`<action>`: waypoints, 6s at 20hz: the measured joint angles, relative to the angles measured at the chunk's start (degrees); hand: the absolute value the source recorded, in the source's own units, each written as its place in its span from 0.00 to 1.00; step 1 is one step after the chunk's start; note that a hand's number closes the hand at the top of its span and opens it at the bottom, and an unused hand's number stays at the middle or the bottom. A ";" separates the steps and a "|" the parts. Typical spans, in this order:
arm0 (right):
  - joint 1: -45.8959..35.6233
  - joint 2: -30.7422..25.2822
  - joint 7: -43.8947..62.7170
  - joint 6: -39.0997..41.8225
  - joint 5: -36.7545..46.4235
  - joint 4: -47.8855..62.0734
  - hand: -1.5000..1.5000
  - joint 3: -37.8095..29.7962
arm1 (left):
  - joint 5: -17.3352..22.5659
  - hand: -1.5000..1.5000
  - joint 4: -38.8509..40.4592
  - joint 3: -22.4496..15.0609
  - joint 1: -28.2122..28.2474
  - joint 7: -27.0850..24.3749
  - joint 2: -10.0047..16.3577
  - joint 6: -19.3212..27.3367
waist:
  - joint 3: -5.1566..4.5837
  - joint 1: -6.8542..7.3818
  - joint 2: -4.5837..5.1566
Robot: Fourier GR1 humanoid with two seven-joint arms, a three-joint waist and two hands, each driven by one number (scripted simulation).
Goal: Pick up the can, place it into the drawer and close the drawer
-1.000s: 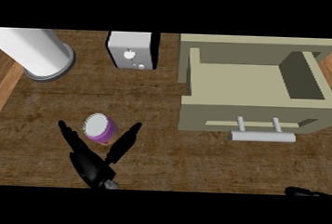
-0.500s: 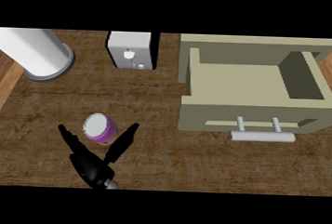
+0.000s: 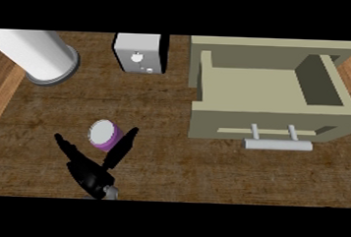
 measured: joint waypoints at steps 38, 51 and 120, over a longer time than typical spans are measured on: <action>-5.21 0.70 3.18 -0.70 3.14 -0.88 0.00 -0.51 | 33.60 1.00 49.06 17.09 -26.64 -48.08 3.26 -58.56 | 0.31 -1.14 0.23; -4.64 0.57 4.35 -1.27 4.32 -2.76 0.00 -1.59 | 26.40 1.00 43.61 8.12 -38.40 -31.29 5.86 -69.86 | 0.34 -0.21 -0.14; -19.09 -9.58 1.24 2.24 21.80 2.68 0.00 6.63 | 35.18 0.00 64.12 1.56 -92.65 -5.39 -0.73 -43.05 | 0.49 -5.04 1.86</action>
